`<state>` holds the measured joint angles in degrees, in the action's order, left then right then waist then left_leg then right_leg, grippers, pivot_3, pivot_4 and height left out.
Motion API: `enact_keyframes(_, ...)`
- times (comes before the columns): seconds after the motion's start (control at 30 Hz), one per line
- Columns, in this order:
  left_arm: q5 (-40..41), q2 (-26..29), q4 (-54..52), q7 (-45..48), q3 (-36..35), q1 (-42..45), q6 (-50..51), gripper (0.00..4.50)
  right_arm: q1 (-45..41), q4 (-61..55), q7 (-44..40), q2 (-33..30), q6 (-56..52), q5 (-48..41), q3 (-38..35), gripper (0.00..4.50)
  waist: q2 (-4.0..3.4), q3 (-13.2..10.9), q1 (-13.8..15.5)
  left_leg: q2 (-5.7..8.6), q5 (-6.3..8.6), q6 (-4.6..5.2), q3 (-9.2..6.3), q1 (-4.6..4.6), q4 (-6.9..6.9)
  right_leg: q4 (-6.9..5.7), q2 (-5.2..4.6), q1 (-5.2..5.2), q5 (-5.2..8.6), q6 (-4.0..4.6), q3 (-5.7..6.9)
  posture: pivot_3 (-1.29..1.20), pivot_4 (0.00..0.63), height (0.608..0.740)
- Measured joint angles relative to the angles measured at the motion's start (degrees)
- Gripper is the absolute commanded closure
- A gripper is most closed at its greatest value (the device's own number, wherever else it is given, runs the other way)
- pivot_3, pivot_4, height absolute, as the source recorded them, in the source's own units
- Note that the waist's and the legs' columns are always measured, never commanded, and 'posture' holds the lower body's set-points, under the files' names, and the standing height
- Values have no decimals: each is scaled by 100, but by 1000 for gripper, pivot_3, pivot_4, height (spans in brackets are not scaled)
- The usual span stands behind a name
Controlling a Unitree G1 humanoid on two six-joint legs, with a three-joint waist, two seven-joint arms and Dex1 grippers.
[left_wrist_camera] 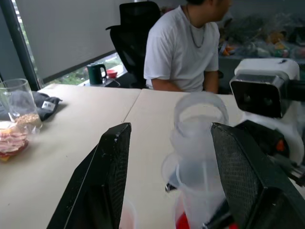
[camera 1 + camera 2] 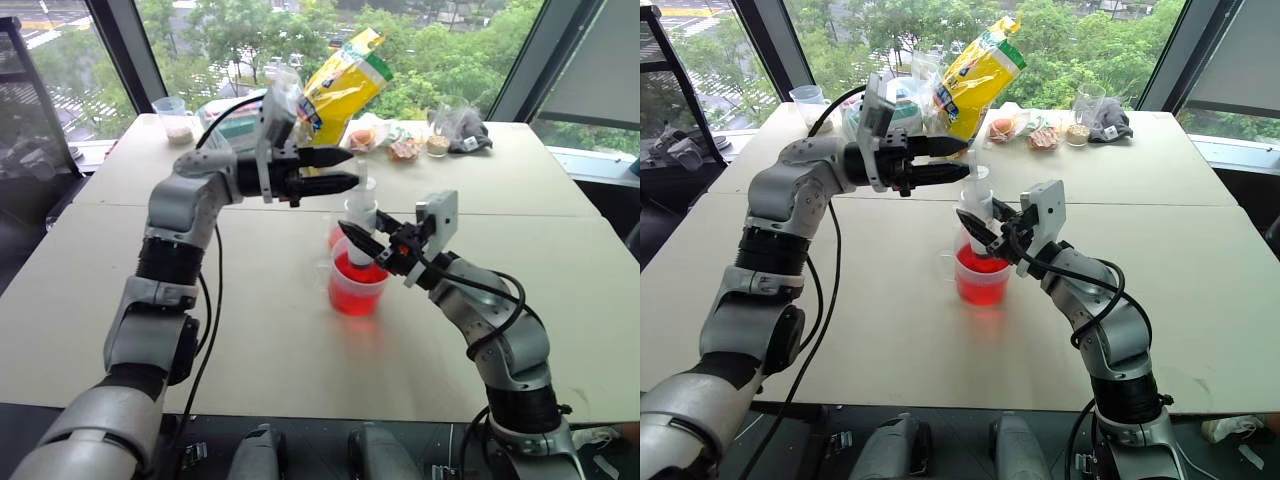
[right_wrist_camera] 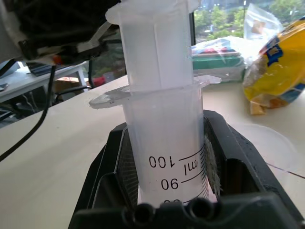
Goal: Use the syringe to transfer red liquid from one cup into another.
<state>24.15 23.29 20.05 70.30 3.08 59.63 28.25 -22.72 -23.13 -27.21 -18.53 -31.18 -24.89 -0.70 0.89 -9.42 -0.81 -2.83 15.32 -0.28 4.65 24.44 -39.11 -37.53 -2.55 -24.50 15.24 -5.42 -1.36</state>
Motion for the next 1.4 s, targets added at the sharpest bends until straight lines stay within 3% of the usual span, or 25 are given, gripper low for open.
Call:
enact_keyframes(0.33,-88,534,5,-72,-52,-291,169,1775,-511,-490,155,-70,-257,-495,-272,3032,1,-1,3,-1,0,0,-2,1,-1,-2,-2,0,0,0,3,0,150,740)
enact_keyframes(0.53,-32,816,35,-332,-446,-260,240,1775,-1359,-233,64,-403,-590,-917,-564,3032,1,-1,-2,-1,0,0,-1,1,0,-2,-2,-1,0,0,3,0,150,740)
enact_keyframes(0.67,36,923,29,-511,-667,-242,290,1775,-2249,854,-263,-445,-219,-837,-635,3032,1,-1,-7,-1,0,0,2,-2,0,-3,-2,1,0,0,4,0,150,740)
enact_keyframes(0.8,112,993,-137,-624,-738,-387,409,1775,-2883,2588,-642,-281,814,-292,-481,3032,1,-1,-15,-1,0,0,14,-1,1,-4,-2,-1,0,0,4,0,150,740)
enact_keyframes(1.0,290,979,-671,-809,-735,-628,693,1775,-3057,4722,-974,191,2249,383,-315,3032,0,-2,-14,-2,0,-1,18,5,3,-1,-6,-4,0,0,2,0,150,740)
enact_keyframes(1.17,409,931,-774,-932,-736,-528,780,1775,-2926,5218,-1089,346,2714,610,-246,3032,0,-2,-17,-3,-2,-4,15,4,2,-3,-8,-5,0,0,1,0,150,740)
enact_keyframes(1.4,471,324,-343,-834,-643,337,574,1775,-2895,5227,-1131,398,2831,672,-256,3032,0,-2,-11,-1,-4,-6,23,2,1,-8,-6,-4,0,0,2,0,150,740)
